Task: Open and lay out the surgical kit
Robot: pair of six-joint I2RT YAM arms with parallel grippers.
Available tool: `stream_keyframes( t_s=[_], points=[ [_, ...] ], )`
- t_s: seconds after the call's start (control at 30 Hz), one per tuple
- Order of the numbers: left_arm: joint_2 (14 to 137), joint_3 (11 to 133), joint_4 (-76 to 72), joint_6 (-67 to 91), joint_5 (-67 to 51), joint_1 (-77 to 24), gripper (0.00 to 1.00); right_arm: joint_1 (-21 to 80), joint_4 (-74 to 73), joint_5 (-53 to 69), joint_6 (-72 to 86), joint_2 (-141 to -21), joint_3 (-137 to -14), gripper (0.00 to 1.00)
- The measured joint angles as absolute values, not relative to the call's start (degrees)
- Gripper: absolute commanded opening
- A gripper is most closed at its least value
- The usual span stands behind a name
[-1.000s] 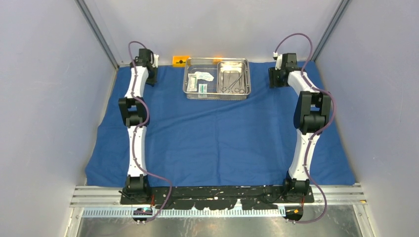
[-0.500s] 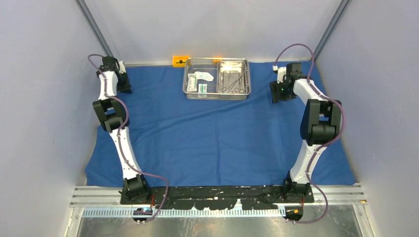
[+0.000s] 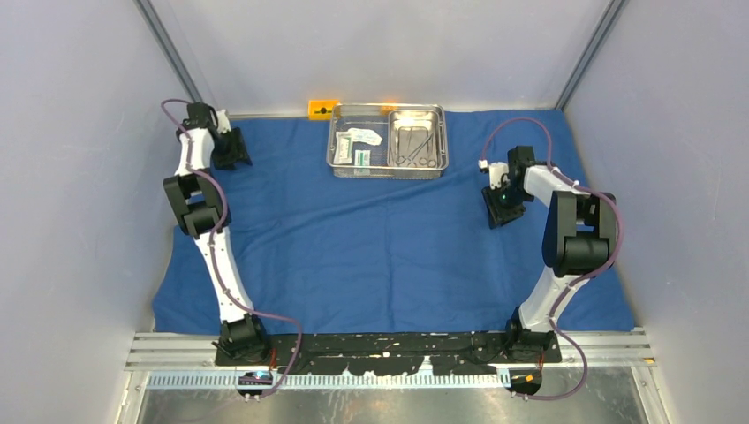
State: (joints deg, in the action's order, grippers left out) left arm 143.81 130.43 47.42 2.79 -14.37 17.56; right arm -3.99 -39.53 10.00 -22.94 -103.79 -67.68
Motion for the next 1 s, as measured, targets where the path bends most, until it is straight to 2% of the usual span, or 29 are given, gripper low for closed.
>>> stream_keyframes(
  t_s=[0.23,0.47,0.5,0.53,0.63,0.7,0.8,1.0],
  points=[
    [138.5,122.3,47.0,2.2,-15.3,17.5,0.61,-4.0,-38.9,8.5,-24.6,-100.3,-61.9,0.01],
    [131.1,112.7,45.2,-1.0,-15.5,16.7,0.61,-4.0,-37.3,7.1,-25.4,-95.6,-56.4,0.00],
    [130.0,111.4,44.8,-1.7,-15.5,16.5,0.61,-4.0,-37.3,6.9,-25.4,-95.2,-56.0,0.02],
    [129.0,110.2,44.3,-2.1,-15.5,16.3,0.62,-4.0,-37.3,6.7,-25.4,-94.7,-55.5,0.09],
    [126.1,107.2,42.6,-3.6,-15.7,15.3,0.63,-4.0,-38.1,6.3,-24.9,-94.0,-55.4,0.39],
    [125.1,106.4,41.9,-4.0,-15.9,14.7,0.64,-4.0,-38.5,6.4,-23.8,-93.9,-56.1,0.50],
    [124.3,105.8,40.8,-4.8,-16.3,13.8,0.66,-4.0,-38.1,6.8,-21.4,-93.9,-59.8,0.53],
    [123.7,104.6,40.0,-5.0,-16.8,12.6,0.69,-4.0,-30.3,7.1,-15.6,-96.8,-68.4,0.52]
  ],
)
